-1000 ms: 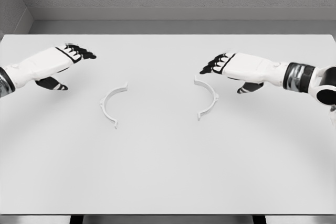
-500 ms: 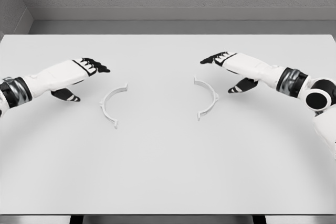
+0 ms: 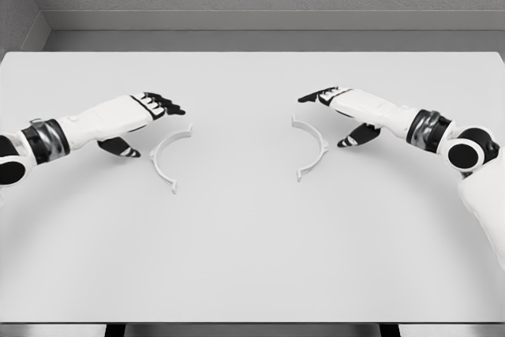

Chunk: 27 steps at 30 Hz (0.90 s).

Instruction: Assemble PVC drainage pipe clamps

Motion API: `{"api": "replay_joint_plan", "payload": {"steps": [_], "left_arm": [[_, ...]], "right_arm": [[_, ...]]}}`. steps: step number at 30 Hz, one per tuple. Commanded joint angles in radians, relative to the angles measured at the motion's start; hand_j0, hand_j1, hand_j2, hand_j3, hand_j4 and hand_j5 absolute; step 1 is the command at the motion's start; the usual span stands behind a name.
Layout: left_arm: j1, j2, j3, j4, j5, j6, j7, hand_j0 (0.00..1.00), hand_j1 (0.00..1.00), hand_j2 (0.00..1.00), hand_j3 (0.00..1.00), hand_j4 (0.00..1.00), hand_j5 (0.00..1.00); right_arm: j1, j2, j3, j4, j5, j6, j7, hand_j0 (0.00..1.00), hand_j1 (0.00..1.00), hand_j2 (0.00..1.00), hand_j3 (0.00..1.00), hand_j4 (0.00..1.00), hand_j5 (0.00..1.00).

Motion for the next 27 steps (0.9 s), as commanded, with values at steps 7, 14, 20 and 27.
{"api": "replay_joint_plan", "payload": {"steps": [7,14,20,27], "left_arm": [[0.002,-0.015,-0.005,0.026,0.006,0.001,-0.009,1.0,1.0,1.0,1.0,1.0,1.0],[-0.003,-0.019,-0.003,0.026,0.006,0.001,-0.009,1.0,1.0,1.0,1.0,1.0,1.0],[-0.006,-0.035,-0.005,0.026,0.006,0.001,-0.009,1.0,1.0,1.0,1.0,1.0,1.0],[-0.008,-0.056,-0.003,0.025,-0.008,0.001,-0.015,1.0,1.0,1.0,1.0,1.0,1.0]], "right_arm": [[0.0,0.027,0.009,0.008,-0.006,0.003,0.0,0.98,0.98,0.98,0.98,0.98,0.98],[-0.002,0.035,0.009,0.017,-0.004,0.003,0.0,0.98,0.98,0.98,0.98,0.98,0.98],[-0.008,0.049,0.023,0.036,-0.003,0.003,0.001,0.98,0.98,0.98,0.98,0.98,0.98],[-0.02,0.055,0.02,0.031,-0.004,0.003,0.001,0.98,0.98,0.98,0.98,0.98,0.98]]}}
